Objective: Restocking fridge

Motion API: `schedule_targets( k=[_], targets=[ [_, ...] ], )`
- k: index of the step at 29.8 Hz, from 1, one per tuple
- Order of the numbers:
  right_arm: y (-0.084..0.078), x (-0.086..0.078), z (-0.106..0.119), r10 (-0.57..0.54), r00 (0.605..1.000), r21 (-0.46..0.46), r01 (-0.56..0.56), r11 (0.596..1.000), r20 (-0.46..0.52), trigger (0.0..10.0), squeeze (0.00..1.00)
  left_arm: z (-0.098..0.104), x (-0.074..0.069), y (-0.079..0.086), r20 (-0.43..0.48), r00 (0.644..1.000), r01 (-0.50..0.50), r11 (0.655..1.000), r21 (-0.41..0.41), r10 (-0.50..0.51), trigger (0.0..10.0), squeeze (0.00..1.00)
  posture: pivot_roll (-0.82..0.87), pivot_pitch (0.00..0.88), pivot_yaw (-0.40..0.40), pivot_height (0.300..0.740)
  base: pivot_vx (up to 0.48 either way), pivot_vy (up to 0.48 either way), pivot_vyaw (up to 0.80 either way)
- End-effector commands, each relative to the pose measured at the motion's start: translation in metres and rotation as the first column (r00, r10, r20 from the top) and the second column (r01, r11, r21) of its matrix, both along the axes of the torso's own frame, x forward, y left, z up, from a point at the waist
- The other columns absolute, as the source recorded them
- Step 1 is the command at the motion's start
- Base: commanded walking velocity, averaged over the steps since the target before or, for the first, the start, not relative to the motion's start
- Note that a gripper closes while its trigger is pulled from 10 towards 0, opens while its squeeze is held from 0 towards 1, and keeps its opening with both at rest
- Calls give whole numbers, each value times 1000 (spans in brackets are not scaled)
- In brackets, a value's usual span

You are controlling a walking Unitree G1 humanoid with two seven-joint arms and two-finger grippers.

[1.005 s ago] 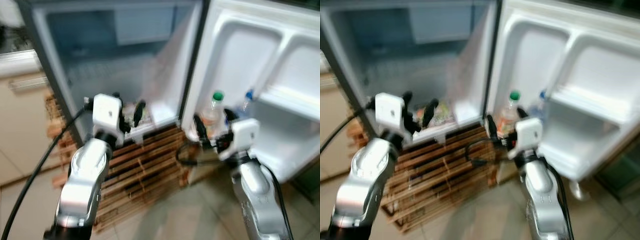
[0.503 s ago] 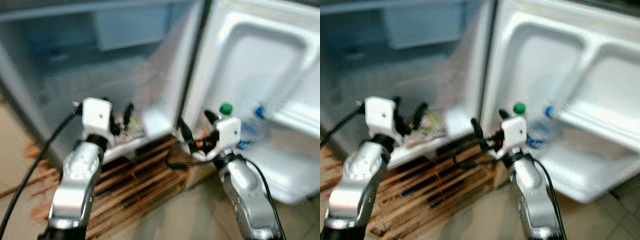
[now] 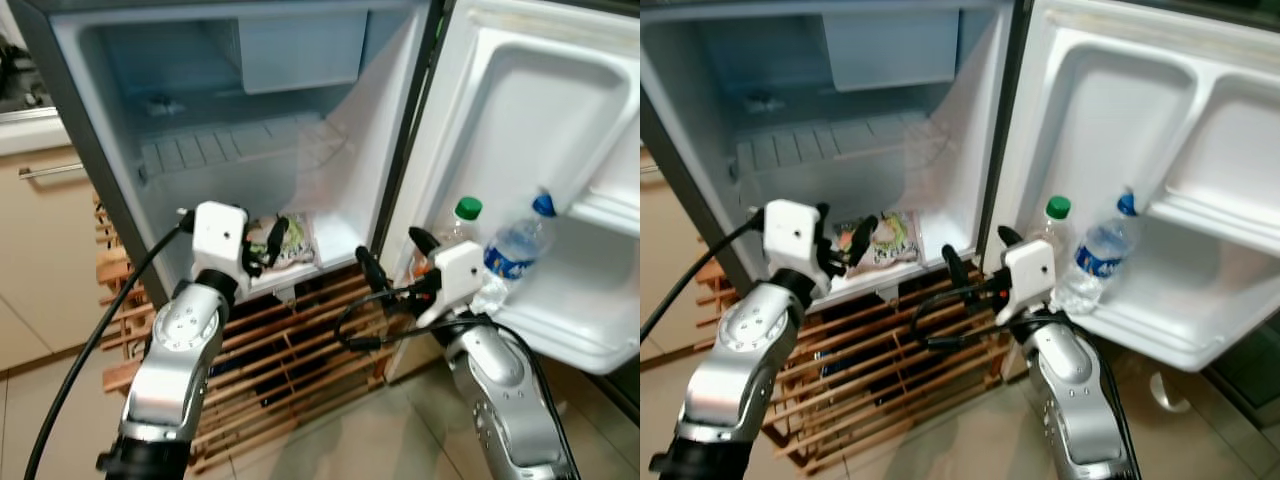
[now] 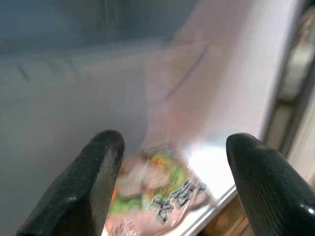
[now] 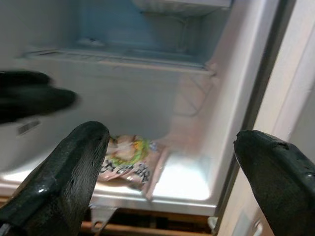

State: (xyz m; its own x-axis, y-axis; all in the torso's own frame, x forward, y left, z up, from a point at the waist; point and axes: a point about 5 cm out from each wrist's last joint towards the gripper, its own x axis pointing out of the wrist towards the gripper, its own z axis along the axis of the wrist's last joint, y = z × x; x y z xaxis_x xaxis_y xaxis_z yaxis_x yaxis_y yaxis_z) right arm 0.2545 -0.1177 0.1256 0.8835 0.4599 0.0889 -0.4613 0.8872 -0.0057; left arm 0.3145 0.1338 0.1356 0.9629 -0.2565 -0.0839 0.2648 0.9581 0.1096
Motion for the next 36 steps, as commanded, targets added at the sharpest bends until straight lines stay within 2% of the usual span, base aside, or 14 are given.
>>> schedule_targets(
  k=[1, 2, 5, 8, 11, 18, 23, 24, 25, 27, 31, 33, 35, 36],
  targets=[
    [0, -1, -4, 24, 999, 8, -24, 1000, -38, 10000, 4, -5, 14, -6, -20, 1000, 25, 999, 30, -24, 10000, 0, -114, 0, -28, 740, 0, 0, 0],
    [0, -1, -4, 24, 999, 8, -24, 1000, -38, 10000, 4, -5, 14, -6, -20, 1000, 25, 999, 30, -24, 10000, 0, -114, 0, -28, 740, 0, 0, 0],
    [0, -3, -5, 43, 996, 17, -42, 999, -77, 10000, 8, -4, 35, -5, -39, 999, -7, 999, 32, 8, 10000, 0, -169, 0, 1, 740, 0, 0, 0],
    [-2, -3, -4, 42, 996, 14, -41, 999, -80, 10000, 8, -3, 39, -4, -37, 999, -17, 999, 28, 18, 10000, 0, -173, 0, 3, 740, 0, 0, 0],
    [-1, -10, -7, 85, 988, 11, -84, 996, -127, 10000, 4, -17, 50, -3, -83, 994, -70, 997, 27, 72, 10000, 0, -216, 0, 6, 740, 0, 0, 0],
    [-5, -27, -14, 99, 975, -7, -102, 995, -201, 10000, 0, -27, 58, -14, -129, 990, -51, 997, 55, 58, 10000, 0, -280, 0, 8, 740, 0, 0, 0],
    [-10, -45, -16, 87, 967, -19, -94, 995, -238, 10000, 0, -31, 59, -29, -177, 984, -5, 1000, 13, 7, 10000, 0, -333, 0, 18, 740, 0, 0, 0],
    [-10, -49, -16, 86, 965, -20, -94, 995, -248, 10000, 0, -27, 61, -33, -158, 987, 7, 1000, 16, -4, 10000, 0, -347, 0, 26, 740, 0, 0, 0],
    [-10, -58, -16, 83, 961, -22, -92, 995, -265, 10000, 0, -16, 62, -41, -74, 997, 42, 998, 41, -38, 10000, 0, -361, 0, 34, 740, 0, 0, 0],
    [-11, -63, -18, 74, 958, -21, -83, 996, -278, 10000, 0, -12, 60, -49, -23, 996, 83, 994, 68, -82, 10000, 0, -362, 0, 34, 740, 0, 0, 0],
    [-11, -70, -19, 61, 953, -14, -68, 998, -296, 10000, 0, -19, 52, -59, -12, 989, 146, 983, 109, -146, 10000, 0, -357, 6, 33, 740, 0, 0, 0],
    [-7, -77, -19, 76, 946, -1, -81, 997, -315, 10000, 0, -39, 46, -64, -131, 977, 182, 977, 107, -168, 10000, 0, -360, 30, 37, 740, 0, 0, 0],
    [-7, -78, -19, 79, 944, 0, -83, 997, -319, 10000, 0, -41, 45, -66, -156, 971, 196, 976, 93, -181, 10000, 0, -360, 30, 37, 740, 0, 0, 0],
    [-7, -79, -19, 78, 940, 6, -81, 997, -333, 10000, 0, -48, 44, -69, -236, 952, 214, 975, 53, -196, 10000, 0, -356, 39, 34, 740, 0, 0, 0]
  ],
)
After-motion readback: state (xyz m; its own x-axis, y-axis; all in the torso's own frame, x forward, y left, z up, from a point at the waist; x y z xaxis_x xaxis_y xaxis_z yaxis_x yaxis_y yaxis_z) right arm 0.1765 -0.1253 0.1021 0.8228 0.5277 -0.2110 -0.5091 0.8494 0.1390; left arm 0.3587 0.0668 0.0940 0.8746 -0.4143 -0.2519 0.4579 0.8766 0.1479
